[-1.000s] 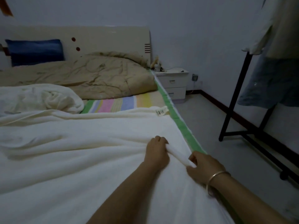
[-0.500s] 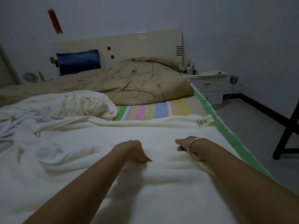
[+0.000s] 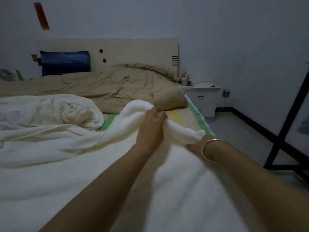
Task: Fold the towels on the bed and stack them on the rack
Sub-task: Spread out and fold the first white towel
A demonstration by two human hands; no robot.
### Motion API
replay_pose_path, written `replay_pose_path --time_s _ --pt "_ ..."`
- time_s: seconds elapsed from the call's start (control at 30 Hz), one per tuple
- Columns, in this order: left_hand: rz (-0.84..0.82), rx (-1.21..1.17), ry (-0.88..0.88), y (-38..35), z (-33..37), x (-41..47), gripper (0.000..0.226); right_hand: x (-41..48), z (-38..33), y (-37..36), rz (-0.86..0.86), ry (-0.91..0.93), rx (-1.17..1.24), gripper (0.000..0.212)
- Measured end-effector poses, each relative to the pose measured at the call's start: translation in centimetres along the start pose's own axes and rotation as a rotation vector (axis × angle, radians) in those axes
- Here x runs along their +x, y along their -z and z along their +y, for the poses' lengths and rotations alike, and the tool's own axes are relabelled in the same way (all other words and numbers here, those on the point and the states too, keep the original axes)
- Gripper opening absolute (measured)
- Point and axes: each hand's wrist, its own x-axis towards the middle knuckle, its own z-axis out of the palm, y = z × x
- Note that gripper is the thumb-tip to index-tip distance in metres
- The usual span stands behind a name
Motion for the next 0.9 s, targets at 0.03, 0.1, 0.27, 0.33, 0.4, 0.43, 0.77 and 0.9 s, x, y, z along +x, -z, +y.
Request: replay_pose_path --time_s 0.03,0.1,0.27,0.33,0.4,0.43,0.77,0.9 --pt "-0.081 -0.067 -0.049 -1.1 0.7 0.1 0.041 1.1 1.5 0.5 0.059 -0.081 0.085 0.039" --pt "-0.266 -0.071 -0.055 -3.2 1.2 -0.9 0.062 2.3 3.4 0.8 0.065 -0.202 0.248 0.031" --pt "-0.328 0.084 0.186 -6.2 -3.4 -5.2 0.054 3.9 3.5 -1.8 0.067 -0.184 0.326 0.042" --pt "-0.446 0.205 0.241 -7.0 -4.8 -7.1 0.066 5.5 2.5 -3.1 0.08 -0.187 0.401 0.063" --pt "-0.458 0.21 0.266 -7.7 -5.0 -8.3 0.086 7.5 1.9 -4.2 0.103 -0.219 0.479 0.079" --pt "-0.428 0.199 0.267 -8.0 -5.1 -8.5 0.085 8.2 1.5 -4.6 0.12 -0.222 0.484 0.079" --pt "-0.077 0.171 0.397 -9.2 -6.6 -5.5 0.035 13.5 -0.7 -8.3 0.374 -0.02 0.497 0.036" --pt "0.128 0.132 0.497 -10.3 -8.3 -2.8 0.025 13.4 0.3 -9.3 0.502 0.048 0.482 0.018"
